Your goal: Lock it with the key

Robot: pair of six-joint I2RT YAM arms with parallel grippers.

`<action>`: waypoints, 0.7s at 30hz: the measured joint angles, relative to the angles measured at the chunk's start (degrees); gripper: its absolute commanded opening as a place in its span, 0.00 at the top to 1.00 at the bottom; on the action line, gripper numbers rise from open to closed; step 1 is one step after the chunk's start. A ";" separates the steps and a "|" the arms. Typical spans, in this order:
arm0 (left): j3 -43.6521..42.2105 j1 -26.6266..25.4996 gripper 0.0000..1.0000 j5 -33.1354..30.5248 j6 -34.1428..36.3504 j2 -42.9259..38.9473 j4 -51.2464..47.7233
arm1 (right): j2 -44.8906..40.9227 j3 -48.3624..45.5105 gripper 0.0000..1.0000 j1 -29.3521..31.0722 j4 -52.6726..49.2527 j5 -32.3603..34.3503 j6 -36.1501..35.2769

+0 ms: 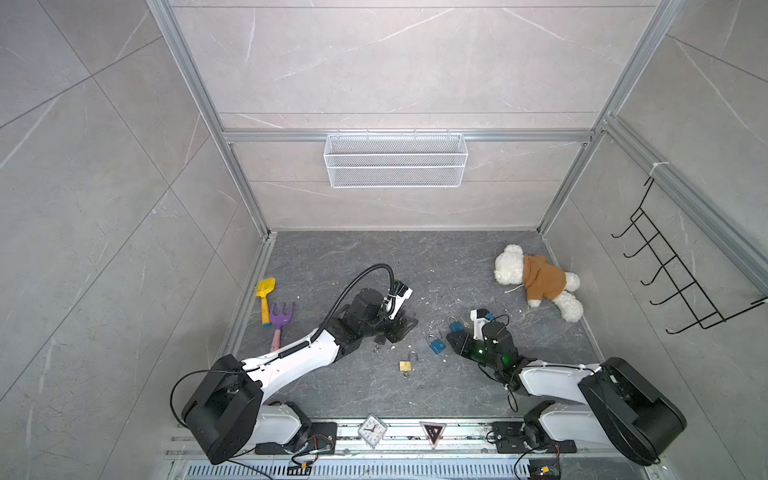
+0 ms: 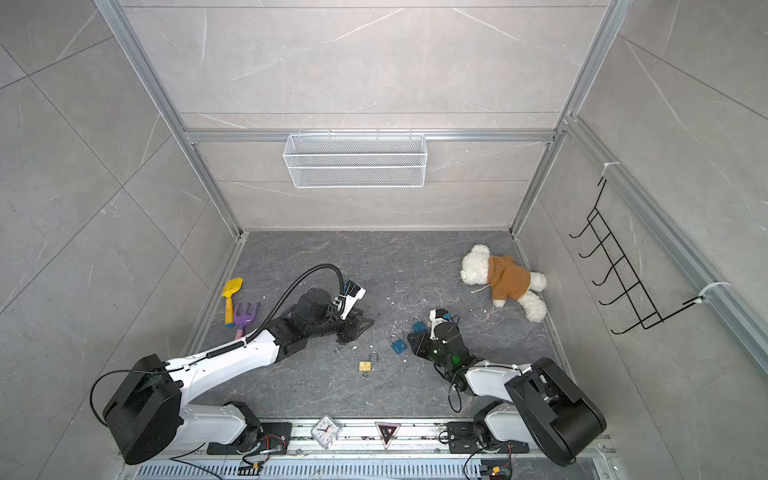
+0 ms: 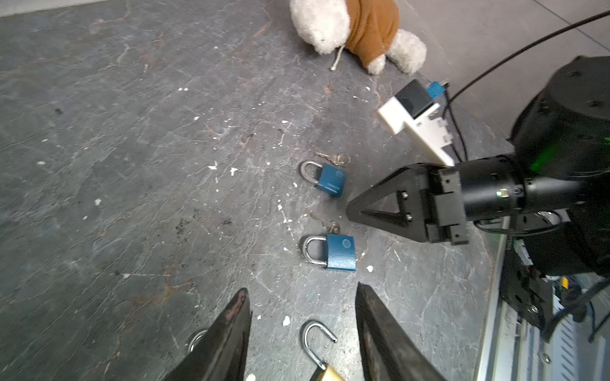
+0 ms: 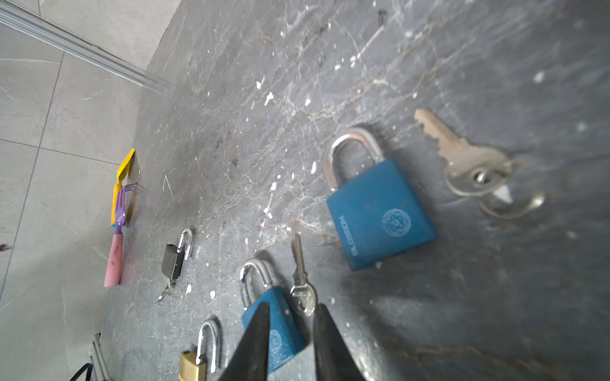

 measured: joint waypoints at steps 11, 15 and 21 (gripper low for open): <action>-13.18 0.11 0.43 -8.31 -11.74 -7.13 8.13 | -14.03 11.26 0.48 10.23 -26.12 10.47 -3.98; -16.44 0.11 0.43 -9.79 -14.19 -12.72 7.74 | -14.08 13.94 0.48 16.00 -33.92 15.89 -3.72; -22.56 0.11 0.40 -13.79 -18.36 -25.53 6.01 | -7.52 20.52 0.45 25.05 -44.83 24.09 -1.75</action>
